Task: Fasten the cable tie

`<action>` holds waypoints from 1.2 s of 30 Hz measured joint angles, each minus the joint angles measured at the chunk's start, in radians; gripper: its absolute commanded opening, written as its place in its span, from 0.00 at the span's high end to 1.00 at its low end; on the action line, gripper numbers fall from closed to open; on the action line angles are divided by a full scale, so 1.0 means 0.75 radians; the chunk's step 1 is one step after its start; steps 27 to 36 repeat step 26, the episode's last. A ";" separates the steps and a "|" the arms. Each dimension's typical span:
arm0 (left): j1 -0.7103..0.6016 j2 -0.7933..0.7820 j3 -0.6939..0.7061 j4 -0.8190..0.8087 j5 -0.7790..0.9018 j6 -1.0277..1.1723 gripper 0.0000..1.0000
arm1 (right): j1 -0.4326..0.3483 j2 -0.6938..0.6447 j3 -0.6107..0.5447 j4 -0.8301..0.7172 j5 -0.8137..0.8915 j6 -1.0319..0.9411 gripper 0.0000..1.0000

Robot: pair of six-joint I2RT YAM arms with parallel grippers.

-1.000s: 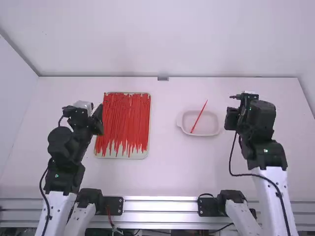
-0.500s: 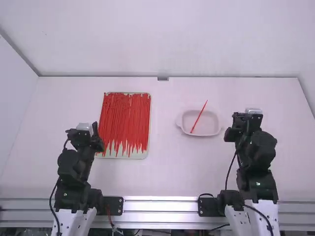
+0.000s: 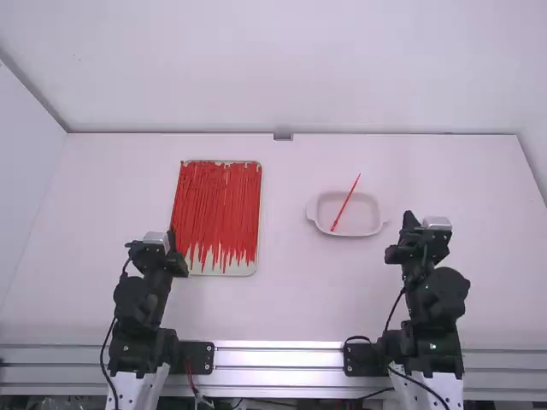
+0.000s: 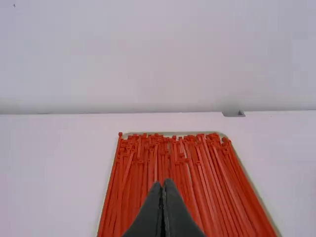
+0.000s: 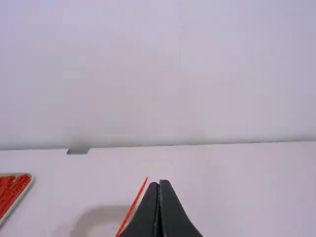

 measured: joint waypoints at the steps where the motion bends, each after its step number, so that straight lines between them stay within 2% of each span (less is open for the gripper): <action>1: 0.000 -0.018 -0.019 0.000 -0.001 0.000 1.00 | 0.000 -0.025 -0.030 -0.001 -0.001 0.001 1.00; 8: 0.000 -0.075 -0.107 0.001 -0.001 0.000 1.00 | 0.000 -0.160 -0.165 -0.001 0.000 -0.001 1.00; 21: 0.000 -0.075 -0.113 0.006 -0.010 0.000 1.00 | 0.000 -0.352 -0.361 -0.001 0.004 -0.006 1.00; 26: 0.000 -0.075 -0.113 0.006 -0.010 0.001 1.00 | 0.000 -0.363 -0.425 0.001 0.004 -0.002 1.00; 36: 0.000 -0.075 -0.113 0.006 -0.010 0.001 1.00 | 0.000 -0.363 -0.425 0.001 0.004 -0.002 1.00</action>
